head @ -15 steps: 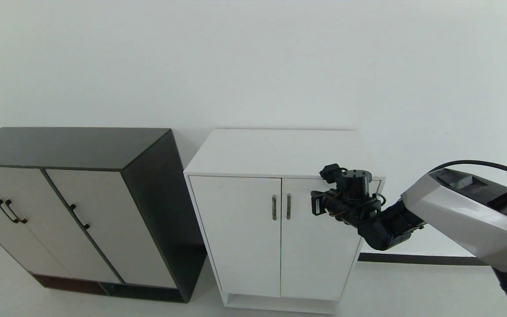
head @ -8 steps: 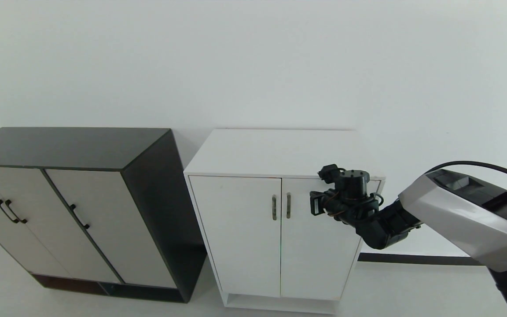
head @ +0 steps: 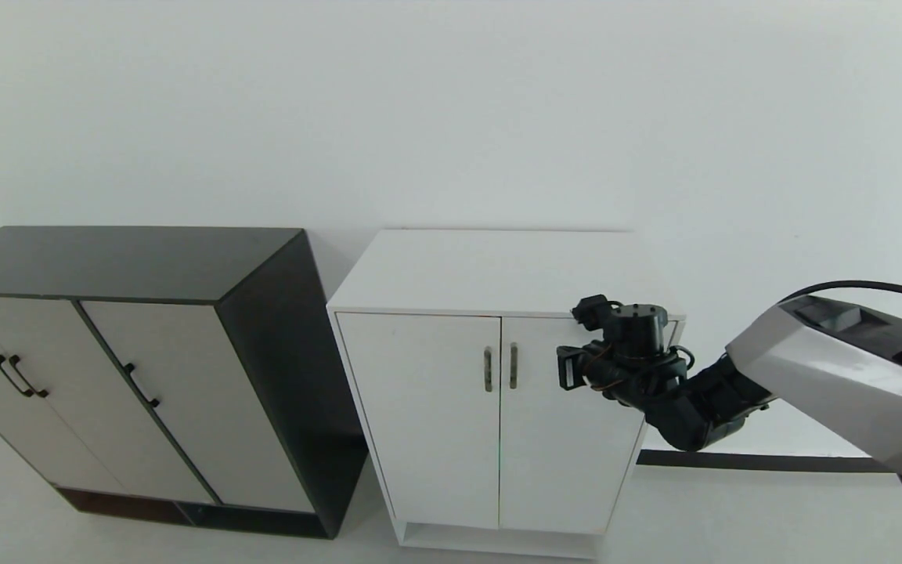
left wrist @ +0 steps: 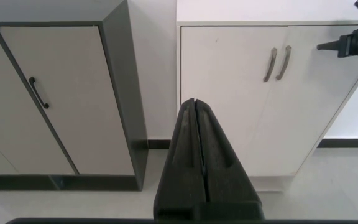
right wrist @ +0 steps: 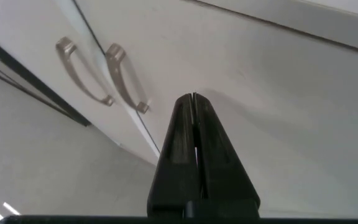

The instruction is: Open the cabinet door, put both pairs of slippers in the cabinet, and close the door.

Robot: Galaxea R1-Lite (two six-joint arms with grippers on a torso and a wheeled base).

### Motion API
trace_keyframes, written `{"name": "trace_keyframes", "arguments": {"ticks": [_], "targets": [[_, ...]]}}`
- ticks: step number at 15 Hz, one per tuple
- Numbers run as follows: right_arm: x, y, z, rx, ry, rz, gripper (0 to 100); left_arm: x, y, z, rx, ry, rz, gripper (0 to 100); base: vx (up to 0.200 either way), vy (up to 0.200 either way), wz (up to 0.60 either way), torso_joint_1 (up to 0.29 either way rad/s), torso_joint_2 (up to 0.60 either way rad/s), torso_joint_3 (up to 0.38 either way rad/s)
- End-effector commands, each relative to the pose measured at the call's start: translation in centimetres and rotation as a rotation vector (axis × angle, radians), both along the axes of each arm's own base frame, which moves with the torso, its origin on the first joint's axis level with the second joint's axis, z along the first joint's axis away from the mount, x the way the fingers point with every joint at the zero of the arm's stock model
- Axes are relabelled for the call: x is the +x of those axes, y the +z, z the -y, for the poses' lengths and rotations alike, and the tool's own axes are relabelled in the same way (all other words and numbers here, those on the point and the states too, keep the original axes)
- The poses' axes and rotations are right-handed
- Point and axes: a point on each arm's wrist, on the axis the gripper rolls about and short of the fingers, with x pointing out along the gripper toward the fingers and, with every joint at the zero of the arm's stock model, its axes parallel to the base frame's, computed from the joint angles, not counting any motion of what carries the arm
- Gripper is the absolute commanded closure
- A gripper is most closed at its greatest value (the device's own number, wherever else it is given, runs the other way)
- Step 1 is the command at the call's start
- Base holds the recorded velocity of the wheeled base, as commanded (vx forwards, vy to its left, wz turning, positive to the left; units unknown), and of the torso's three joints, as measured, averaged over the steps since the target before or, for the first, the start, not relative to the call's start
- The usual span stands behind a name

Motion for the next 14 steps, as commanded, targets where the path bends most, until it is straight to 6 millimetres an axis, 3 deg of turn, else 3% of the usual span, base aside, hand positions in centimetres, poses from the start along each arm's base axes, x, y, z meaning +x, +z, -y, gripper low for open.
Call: {"name": "trace_keyframes", "arguments": {"ticks": [1, 5, 7, 10, 14], "targets": [[-3.9, 4.0, 1.9, 0.006, -0.007, 0.018, 100, 0.0, 0.0, 0.0, -0.001, 0.0, 0.0, 100, 0.0, 0.0, 0.0, 0.0, 0.0, 0.0], [-13.4, 7.7, 6.5, -0.022, -0.074, 0.009, 100, 0.0, 0.0, 0.0, 0.0, 0.0, 0.0, 100, 0.0, 0.0, 0.0, 0.0, 0.0, 0.0], [-17.5, 8.4, 8.5, -0.028, -0.093, 0.014, 100, 0.0, 0.0, 0.0, 0.0, 0.001, 0.0, 100, 0.0, 0.0, 0.0, 0.0, 0.0, 0.0], [-23.8, 8.4, 11.7, -0.039, -0.176, 0.041, 100, 0.0, 0.0, 0.0, 0.0, 0.0, 0.0, 100, 0.0, 0.0, 0.0, 0.0, 0.0, 0.0], [-32.0, 6.3, 15.9, -0.067, -0.25, 0.028, 100, 0.0, 0.0, 0.0, 0.0, 0.001, 0.0, 100, 0.0, 0.0, 0.0, 0.0, 0.0, 0.0]]}}
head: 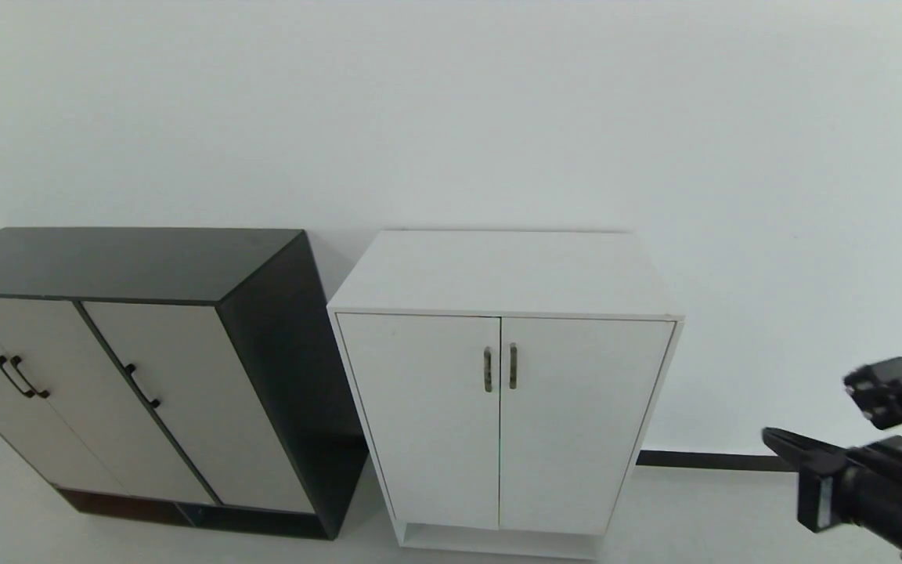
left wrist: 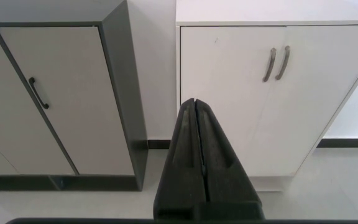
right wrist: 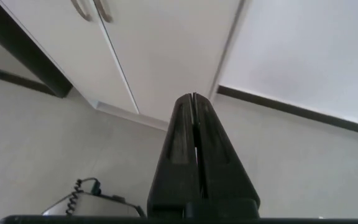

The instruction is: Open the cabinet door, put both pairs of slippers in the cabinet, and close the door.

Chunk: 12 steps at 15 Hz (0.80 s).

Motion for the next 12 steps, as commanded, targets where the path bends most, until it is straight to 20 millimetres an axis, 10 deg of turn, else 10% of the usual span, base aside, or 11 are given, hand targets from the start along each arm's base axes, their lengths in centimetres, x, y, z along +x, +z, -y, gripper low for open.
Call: {"name": "trace_keyframes", "arguments": {"ticks": [1, 5, 12], "targets": [[-7.9, -1.7, 4.1, 0.008, -0.076, 0.051, 100, 0.0, 0.0, 0.0, 0.0, 0.0, 0.0, 100, 0.0, 0.0, 0.0, 0.0, 0.0, 0.0], [-14.6, -5.0, 6.9, 0.036, -0.191, 0.058, 100, 0.0, 0.0, 0.0, 0.0, 0.001, 0.0, 100, 0.0, 0.0, 0.0, 0.0, 0.0, 0.0], [-16.0, -5.6, 6.7, 0.084, -0.071, 0.196, 100, 0.0, 0.0, 0.0, 0.0, 0.001, 0.0, 100, 0.0, 0.0, 0.0, 0.0, 0.0, 0.0]]}}
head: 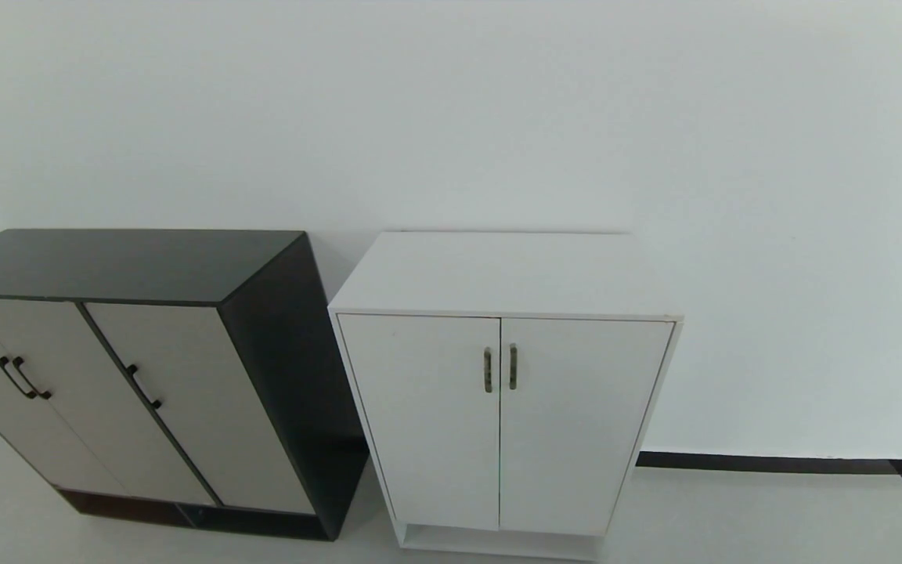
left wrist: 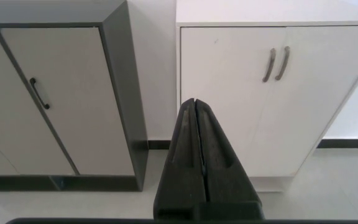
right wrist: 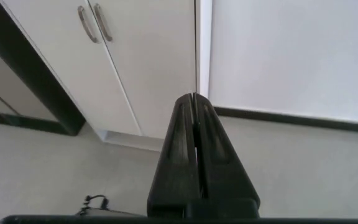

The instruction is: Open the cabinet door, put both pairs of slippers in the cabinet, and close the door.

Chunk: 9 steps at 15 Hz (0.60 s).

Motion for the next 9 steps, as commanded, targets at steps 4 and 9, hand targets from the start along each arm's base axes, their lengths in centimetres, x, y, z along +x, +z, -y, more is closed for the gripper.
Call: {"name": "trace_keyframes", "arguments": {"ticks": [4, 9], "targets": [[0.1, -0.2, -0.2, -0.043, -0.096, -0.011, 100, 0.0, 0.0, 0.0, 0.0, 0.0, 0.0, 100, 0.0, 0.0, 0.0, 0.0, 0.0, 0.0], [-0.9, -0.4, -0.2, -0.03, -0.142, 0.116, 100, 0.0, 0.0, 0.0, 0.0, 0.0, 0.0, 100, 0.0, 0.0, 0.0, 0.0, 0.0, 0.0]]}}
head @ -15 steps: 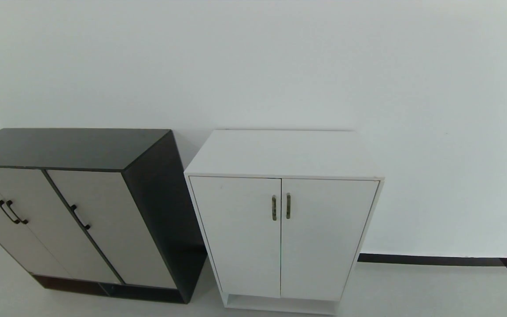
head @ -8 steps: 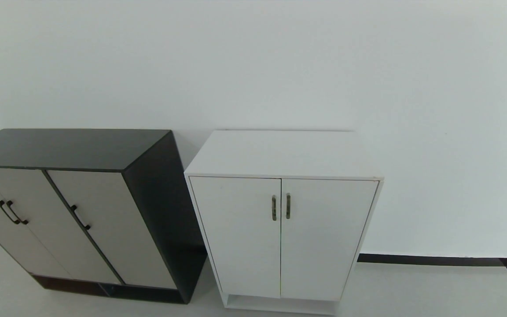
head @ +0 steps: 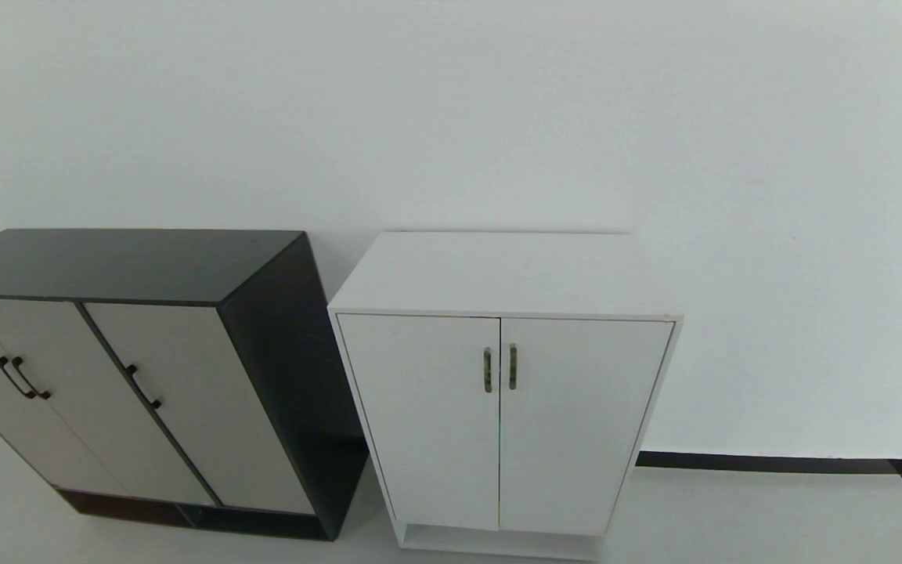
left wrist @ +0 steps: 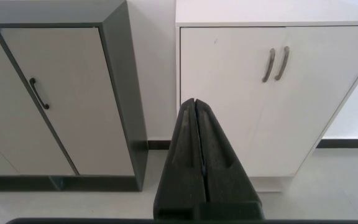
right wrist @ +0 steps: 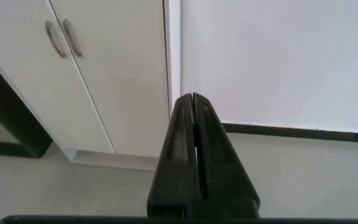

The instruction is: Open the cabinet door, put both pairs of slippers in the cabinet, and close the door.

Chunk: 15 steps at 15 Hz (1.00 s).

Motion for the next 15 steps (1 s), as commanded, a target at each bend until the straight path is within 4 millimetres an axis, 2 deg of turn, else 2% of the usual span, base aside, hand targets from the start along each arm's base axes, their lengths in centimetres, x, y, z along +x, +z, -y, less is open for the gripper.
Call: {"name": "trace_keyframes", "arguments": {"ticks": [1, 15], "targets": [[-0.48, -0.1, -0.04, 0.001, -0.03, 0.062, 100, 0.0, 0.0, 0.0, 0.0, -0.001, 0.0, 100, 0.0, 0.0, 0.0, 0.0, 0.0, 0.0], [-0.76, -0.18, -0.04, 0.007, -0.05, 0.098, 100, 0.0, 0.0, 0.0, 0.0, 0.0, 0.0, 100, 0.0, 0.0, 0.0, 0.0, 0.0, 0.0]]}}
